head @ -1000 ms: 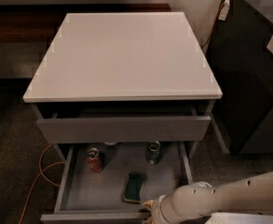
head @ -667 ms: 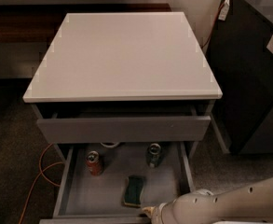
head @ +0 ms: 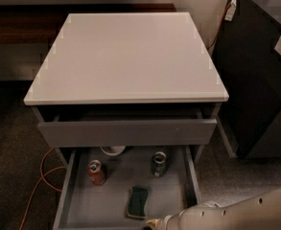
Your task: Pick green can from middle drawer and place on counter
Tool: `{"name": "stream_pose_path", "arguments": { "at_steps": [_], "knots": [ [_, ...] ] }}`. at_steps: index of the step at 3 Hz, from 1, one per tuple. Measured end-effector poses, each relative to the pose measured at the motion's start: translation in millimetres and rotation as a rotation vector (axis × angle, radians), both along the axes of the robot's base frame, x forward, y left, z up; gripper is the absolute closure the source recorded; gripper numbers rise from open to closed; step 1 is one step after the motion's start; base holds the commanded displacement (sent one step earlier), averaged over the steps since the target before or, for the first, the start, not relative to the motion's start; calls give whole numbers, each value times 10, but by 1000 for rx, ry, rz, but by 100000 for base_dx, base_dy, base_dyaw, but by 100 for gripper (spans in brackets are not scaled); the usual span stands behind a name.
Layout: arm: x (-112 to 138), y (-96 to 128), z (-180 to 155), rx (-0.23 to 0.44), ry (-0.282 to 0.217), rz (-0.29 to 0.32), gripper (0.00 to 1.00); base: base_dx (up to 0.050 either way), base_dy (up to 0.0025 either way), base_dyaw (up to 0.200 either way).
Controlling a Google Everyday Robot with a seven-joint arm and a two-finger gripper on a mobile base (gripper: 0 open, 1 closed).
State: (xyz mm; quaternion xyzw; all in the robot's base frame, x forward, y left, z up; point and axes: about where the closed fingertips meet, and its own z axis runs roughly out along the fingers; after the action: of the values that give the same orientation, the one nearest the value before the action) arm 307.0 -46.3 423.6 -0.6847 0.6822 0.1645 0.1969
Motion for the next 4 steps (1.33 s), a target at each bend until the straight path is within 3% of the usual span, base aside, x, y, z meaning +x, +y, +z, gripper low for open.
{"name": "stream_pose_path", "arguments": {
  "at_steps": [2, 3, 4],
  "knots": [
    [-156, 21, 36, 18, -8, 5, 28, 0, 0, 0],
    [-257, 40, 210, 19, -30, 26, 0, 0, 0, 0],
    [-291, 43, 327, 26, -31, 36, 0, 0, 0, 0]
  ]
}}
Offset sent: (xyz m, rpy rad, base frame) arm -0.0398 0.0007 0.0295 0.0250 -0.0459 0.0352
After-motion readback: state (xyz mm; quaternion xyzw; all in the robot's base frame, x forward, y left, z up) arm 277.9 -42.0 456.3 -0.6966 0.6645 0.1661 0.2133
